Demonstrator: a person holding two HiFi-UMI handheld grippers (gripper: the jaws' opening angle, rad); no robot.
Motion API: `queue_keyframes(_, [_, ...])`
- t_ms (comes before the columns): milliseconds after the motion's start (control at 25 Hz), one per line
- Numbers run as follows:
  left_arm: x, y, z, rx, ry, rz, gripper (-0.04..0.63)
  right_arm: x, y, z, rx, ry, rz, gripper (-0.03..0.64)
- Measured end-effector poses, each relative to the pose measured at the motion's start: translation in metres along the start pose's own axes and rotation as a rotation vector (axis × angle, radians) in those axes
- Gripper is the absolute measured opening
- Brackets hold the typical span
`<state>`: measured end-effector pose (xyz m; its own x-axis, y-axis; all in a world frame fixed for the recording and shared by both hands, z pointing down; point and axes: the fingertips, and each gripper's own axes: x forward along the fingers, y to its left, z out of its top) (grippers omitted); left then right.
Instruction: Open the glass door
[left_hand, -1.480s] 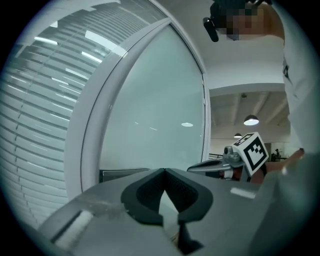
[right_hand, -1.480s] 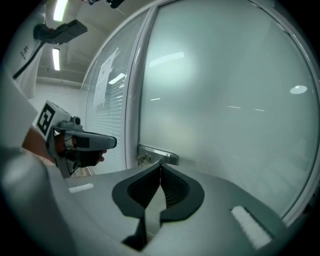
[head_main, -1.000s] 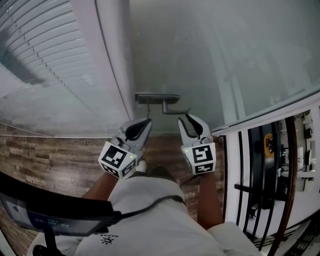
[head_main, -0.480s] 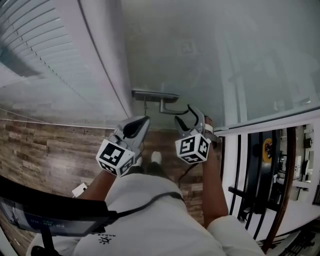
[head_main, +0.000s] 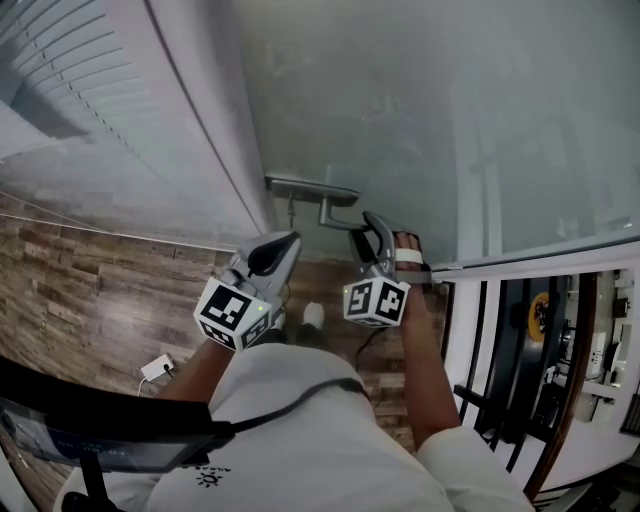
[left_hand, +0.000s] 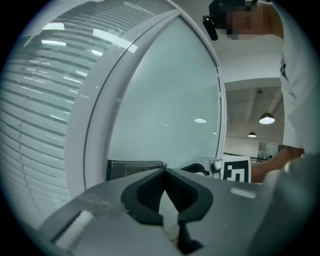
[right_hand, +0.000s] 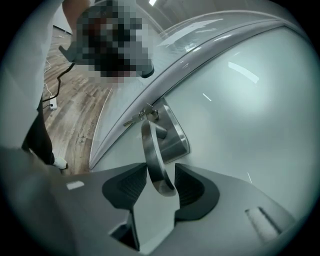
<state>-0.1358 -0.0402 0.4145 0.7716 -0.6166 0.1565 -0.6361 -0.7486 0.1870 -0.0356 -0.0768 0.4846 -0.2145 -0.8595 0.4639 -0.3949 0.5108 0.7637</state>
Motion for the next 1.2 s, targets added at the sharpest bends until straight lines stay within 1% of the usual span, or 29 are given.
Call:
queue_keyframes(160, [0.000,0.001,0.000,0.000,0.002,0.009,0.002,0.009,0.007,0.004,-0.046,0.014,0.015,0.185])
queue_keyframes(240, [0.000,0.003,0.000,0.000,0.001,0.015,0.002,0.012,0.007,0.004,-0.053,0.017,-0.002,0.146])
queue_keyframes(360, [-0.001,0.005,-0.001,-0.002,0.002,0.023,0.002,0.013,0.007,0.004,-0.036,0.006,-0.030,0.141])
queue_keyframes(560, [-0.001,0.007,0.000,-0.003,0.000,0.028,0.002,0.014,0.007,0.004,0.045,-0.009,-0.050,0.144])
queue_keyframes(840, [0.000,0.005,-0.001,-0.007,-0.001,0.010,0.002,0.022,0.018,0.002,0.312,-0.111,-0.010,0.146])
queue_keyframes(960, [0.000,0.005,-0.001,-0.006,-0.001,0.004,0.002,0.023,0.016,0.002,0.334,-0.131,-0.009,0.149])
queue_keyframes(1200, [0.003,0.004,0.002,0.007,-0.001,-0.011,0.002,0.028,0.010,-0.004,0.303,-0.107,-0.006,0.149])
